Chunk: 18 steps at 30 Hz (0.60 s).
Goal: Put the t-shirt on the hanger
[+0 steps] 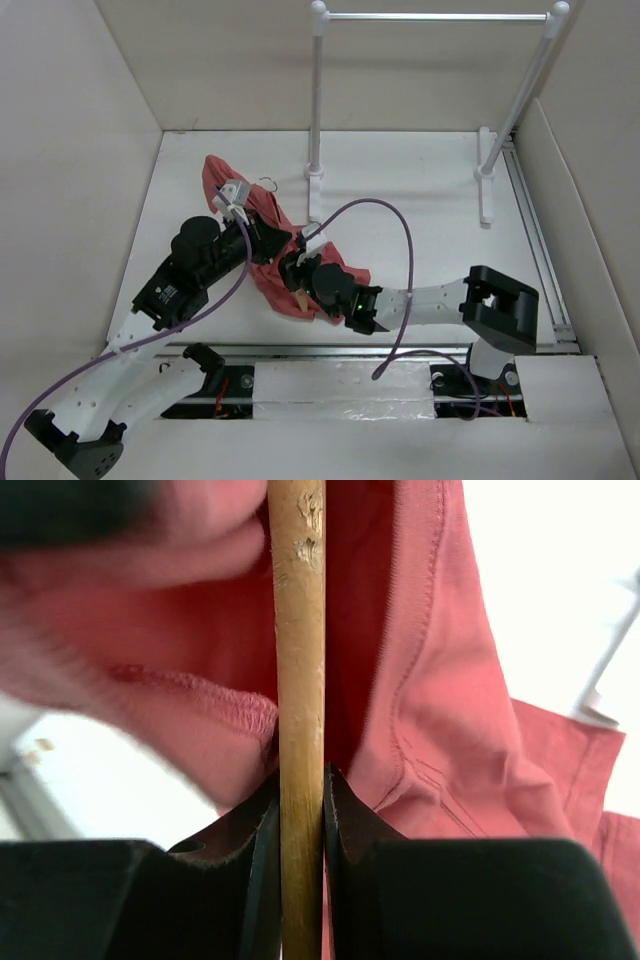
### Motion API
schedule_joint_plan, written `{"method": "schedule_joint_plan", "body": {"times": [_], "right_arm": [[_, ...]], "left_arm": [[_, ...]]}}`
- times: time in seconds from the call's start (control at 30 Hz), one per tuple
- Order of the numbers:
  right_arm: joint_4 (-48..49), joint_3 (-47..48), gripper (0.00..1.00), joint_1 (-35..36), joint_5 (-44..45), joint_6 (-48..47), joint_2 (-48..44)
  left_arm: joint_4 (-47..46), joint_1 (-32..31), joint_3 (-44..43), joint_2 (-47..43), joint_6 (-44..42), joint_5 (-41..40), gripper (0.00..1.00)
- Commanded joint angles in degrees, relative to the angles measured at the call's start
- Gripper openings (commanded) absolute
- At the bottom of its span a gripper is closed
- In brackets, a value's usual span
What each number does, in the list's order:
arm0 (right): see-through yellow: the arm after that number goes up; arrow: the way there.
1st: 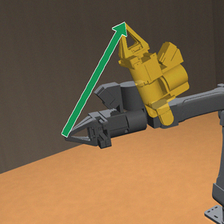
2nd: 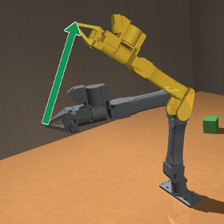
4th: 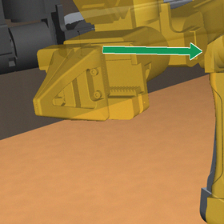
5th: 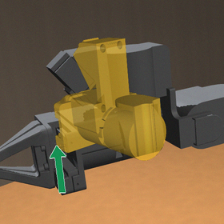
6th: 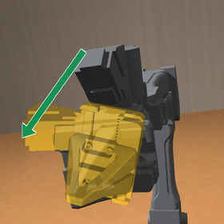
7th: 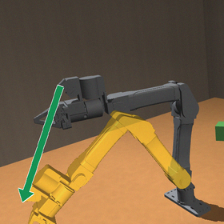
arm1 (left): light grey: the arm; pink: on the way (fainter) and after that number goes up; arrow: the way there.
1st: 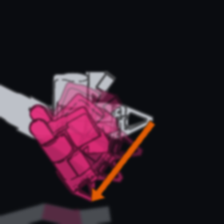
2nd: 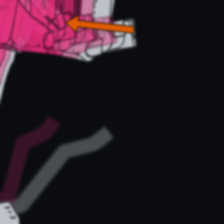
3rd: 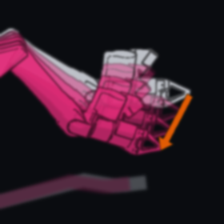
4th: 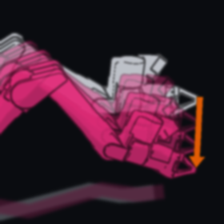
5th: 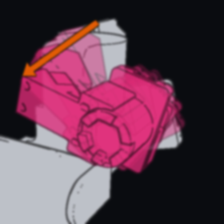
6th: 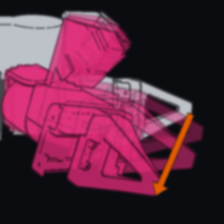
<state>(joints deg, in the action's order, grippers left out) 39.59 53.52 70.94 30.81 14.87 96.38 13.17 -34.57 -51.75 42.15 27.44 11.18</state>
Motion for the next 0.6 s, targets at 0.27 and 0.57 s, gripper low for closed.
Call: {"method": "schedule_joint_plan", "body": {"times": [0.27, 0.57], "right_arm": [[15.6, -0.34, 0.0, 1.49, 10.41, -1.69, 2.5], [21.04, -2.63, 0.0, 1.49, 11.82, -1.95, 4.95]], "left_arm": [[8.72, -1.2, 7.45, -4.01, 0.95, -16.72, 0.15], [4.23, -1.2, 6.58, -4.97, 2.35, -16.8, 0.35]]}}
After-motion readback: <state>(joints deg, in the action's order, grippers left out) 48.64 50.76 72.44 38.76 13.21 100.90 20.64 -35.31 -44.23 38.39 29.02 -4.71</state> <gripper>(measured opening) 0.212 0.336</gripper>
